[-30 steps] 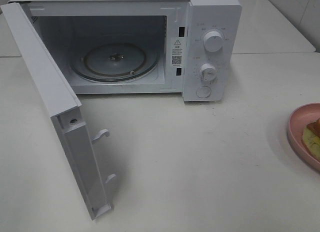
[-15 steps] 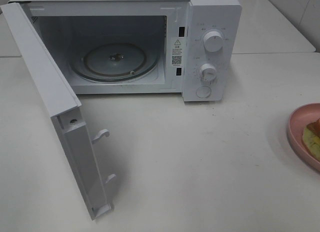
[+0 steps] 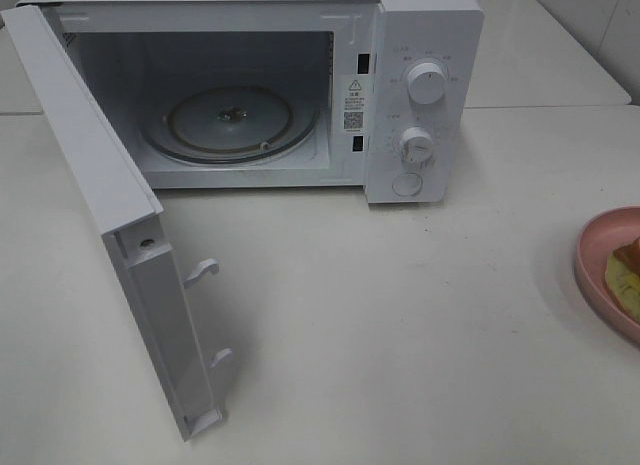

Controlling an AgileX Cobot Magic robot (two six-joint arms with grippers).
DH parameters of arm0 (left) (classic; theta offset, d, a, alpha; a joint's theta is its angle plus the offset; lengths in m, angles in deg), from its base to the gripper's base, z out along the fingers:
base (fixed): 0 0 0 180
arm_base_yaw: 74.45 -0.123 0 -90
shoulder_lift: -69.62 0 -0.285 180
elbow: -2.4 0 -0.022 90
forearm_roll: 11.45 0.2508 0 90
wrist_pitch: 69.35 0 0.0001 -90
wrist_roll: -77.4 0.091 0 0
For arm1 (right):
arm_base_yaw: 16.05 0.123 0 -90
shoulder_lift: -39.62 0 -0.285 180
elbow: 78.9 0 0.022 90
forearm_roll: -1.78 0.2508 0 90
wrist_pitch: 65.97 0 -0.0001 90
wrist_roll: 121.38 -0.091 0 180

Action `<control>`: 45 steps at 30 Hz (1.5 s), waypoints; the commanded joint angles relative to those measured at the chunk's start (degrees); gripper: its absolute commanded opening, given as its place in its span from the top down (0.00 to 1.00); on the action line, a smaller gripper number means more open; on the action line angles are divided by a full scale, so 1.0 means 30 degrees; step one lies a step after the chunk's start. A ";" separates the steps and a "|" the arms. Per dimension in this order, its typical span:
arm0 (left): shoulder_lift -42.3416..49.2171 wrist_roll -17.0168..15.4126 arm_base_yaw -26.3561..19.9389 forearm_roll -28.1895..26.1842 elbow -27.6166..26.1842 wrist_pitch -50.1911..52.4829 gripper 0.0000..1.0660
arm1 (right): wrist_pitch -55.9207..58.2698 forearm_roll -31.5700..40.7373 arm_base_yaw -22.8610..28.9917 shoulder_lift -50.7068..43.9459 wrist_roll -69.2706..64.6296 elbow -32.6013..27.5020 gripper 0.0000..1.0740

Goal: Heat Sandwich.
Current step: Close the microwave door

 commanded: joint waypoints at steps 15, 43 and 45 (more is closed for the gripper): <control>0.0516 -0.0019 -0.0115 -0.0153 0.0057 0.0286 0.05 | -0.0210 0.0115 -0.0153 -0.0516 -0.0115 -0.0019 0.29; 0.0153 -0.0038 -0.0115 -0.0172 -0.0306 0.0688 0.05 | -0.0210 0.0115 -0.0153 -0.0516 -0.0076 -0.0019 0.29; -0.0095 -0.0038 -0.0115 -0.0172 -0.0420 0.0821 0.05 | -0.0210 0.0115 -0.0153 -0.0516 -0.0076 -0.0019 0.29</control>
